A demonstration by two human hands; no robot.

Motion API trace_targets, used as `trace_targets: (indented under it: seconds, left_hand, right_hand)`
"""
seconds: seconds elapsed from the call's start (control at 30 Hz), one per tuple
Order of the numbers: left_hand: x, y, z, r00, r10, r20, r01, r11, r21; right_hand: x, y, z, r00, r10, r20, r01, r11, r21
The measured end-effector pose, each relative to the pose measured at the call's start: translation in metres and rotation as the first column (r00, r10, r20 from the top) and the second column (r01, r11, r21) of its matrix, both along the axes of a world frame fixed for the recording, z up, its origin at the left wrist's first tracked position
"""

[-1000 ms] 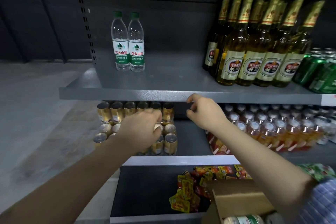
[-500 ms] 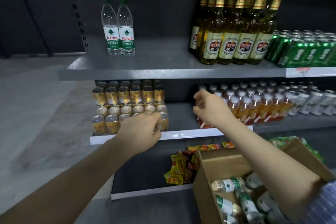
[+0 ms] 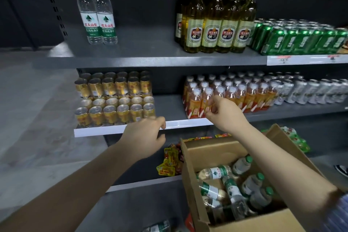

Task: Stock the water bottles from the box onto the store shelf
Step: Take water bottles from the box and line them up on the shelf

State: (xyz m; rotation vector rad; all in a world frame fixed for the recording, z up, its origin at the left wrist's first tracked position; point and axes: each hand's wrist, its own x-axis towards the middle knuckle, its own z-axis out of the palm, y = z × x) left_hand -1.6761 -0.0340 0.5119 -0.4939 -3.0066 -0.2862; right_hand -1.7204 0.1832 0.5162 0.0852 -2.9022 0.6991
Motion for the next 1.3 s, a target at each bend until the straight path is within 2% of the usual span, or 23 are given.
trace_targets:
  seconds: [0.23,0.43,0.7,1.0,1.3]
  left_hand:
    - [-0.002,0.058,-0.006,0.998,0.023,0.066,-0.024,1.0,0.017]
    - [-0.01,0.103,-0.02,0.992,0.044,0.117,-0.045,0.999,0.006]
    - [-0.017,0.151,-0.044,0.989,0.008,0.145,-0.012,1.0,0.022]
    - [-0.038,0.167,-0.066,0.978,-0.044,0.205,0.037,0.999,0.035]
    - [-0.053,0.169,-0.095,0.964,-0.149,0.219,0.158,0.987,-0.026]
  right_hand:
    - [-0.002,0.062,-0.019,0.999,0.026,0.047,-0.028,0.999,0.043]
    - [-0.009,0.113,-0.03,0.994,0.034,0.1,-0.035,0.999,0.015]
    - [-0.007,0.163,-0.067,0.979,0.062,0.195,-0.066,0.998,0.017]
    - [-0.011,0.18,-0.117,0.961,0.096,0.259,-0.104,0.994,0.016]
    - [-0.013,0.176,-0.175,0.89,0.173,0.422,-0.199,0.98,0.018]
